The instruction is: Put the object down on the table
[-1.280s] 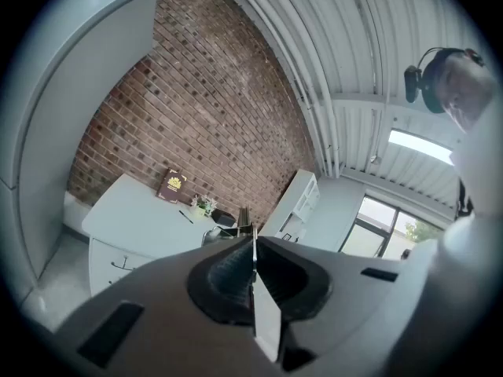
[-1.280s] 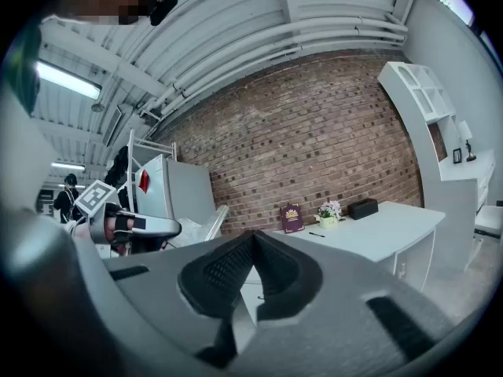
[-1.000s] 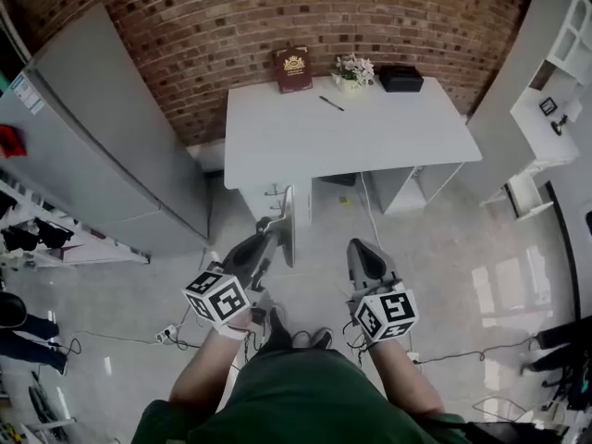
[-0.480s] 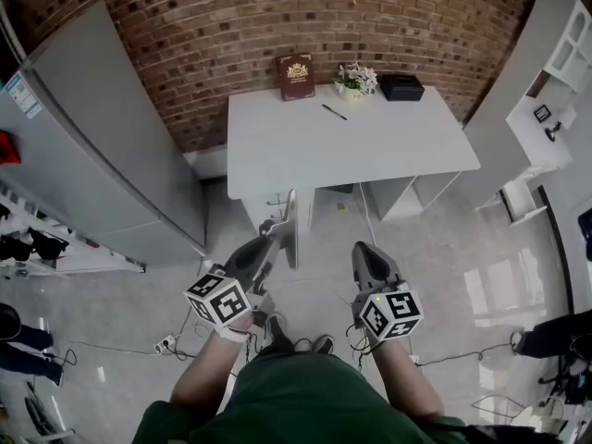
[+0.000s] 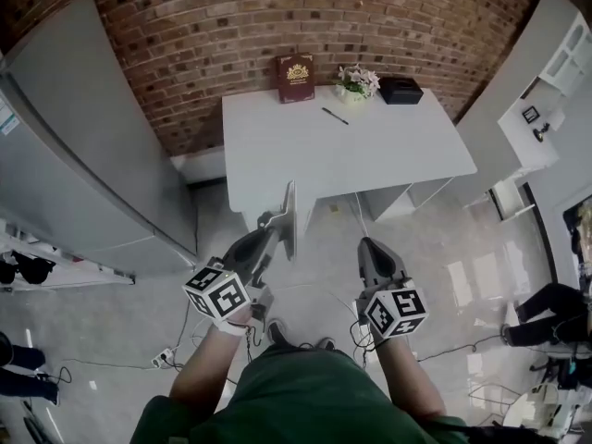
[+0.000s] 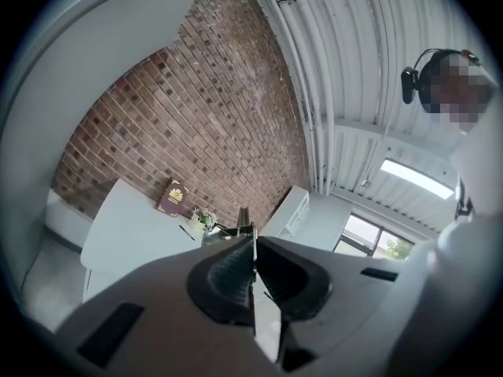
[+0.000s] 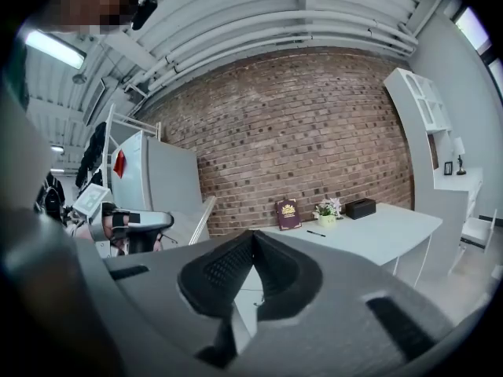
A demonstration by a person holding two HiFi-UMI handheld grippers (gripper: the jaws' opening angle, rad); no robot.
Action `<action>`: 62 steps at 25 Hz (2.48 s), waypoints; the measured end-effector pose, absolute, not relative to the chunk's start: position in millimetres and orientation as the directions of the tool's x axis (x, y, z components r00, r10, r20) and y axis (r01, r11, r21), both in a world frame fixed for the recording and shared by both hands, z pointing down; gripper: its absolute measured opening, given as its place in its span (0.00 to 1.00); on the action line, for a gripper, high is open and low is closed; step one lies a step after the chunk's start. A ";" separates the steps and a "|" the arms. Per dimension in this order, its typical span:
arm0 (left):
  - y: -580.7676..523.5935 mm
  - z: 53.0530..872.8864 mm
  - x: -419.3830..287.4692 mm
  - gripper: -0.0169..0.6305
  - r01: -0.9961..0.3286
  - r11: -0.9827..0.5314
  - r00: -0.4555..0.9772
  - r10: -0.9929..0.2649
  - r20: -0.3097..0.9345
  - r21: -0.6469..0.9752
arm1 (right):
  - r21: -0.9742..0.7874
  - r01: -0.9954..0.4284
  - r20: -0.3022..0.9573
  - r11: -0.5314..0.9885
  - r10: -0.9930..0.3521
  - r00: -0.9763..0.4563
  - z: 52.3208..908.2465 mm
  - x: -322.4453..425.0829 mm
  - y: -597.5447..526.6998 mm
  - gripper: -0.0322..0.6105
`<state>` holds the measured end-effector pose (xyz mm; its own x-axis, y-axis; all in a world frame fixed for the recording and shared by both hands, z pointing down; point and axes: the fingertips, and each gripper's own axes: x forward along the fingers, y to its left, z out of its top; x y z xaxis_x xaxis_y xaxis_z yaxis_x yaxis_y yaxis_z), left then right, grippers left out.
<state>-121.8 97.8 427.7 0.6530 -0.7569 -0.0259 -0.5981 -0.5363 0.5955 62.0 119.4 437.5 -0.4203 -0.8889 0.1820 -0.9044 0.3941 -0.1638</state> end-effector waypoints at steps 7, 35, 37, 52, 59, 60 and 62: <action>64.0 439.2 -154.3 0.04 -0.589 -0.520 0.647 -0.762 -0.024 0.619 | -0.141 -0.921 0.200 0.363 -0.901 -0.386 435.9 46.5 96.7 0.05; -77.1 446.2 -87.8 0.04 -0.715 -0.346 0.476 -0.877 0.061 0.608 | -0.292 -0.775 0.162 0.560 -0.770 -0.618 468.6 97.6 -100.0 0.05; -85.2 447.4 -82.5 0.04 -0.726 -0.325 0.457 -0.886 0.072 0.606 | -0.302 -0.760 0.163 0.576 -0.754 -0.636 470.5 102.1 -111.7 0.05; -148.6 488.3 -67.1 0.04 -0.716 -0.278 0.462 -0.877 0.136 0.640 | -0.355 -0.753 0.218 0.553 -0.735 -0.642 502.0 116.2 -161.9 0.05; -195.9 538.0 -60.9 0.04 -0.638 -0.326 0.603 -0.776 0.188 0.697 | -0.309 -0.846 0.263 0.434 -0.816 -0.515 499.6 123.7 -178.8 0.05; -202.7 544.9 -59.4 0.04 -0.627 -0.332 0.622 -0.759 0.195 0.705 | -0.300 -0.859 0.268 0.414 -0.828 -0.493 498.1 125.4 -181.2 0.05; -216.3 557.9 -60.4 0.04 -0.617 -0.339 0.648 -0.731 0.213 0.710 | -0.285 -0.882 0.278 0.376 -0.848 -0.451 496.0 126.5 -186.0 0.05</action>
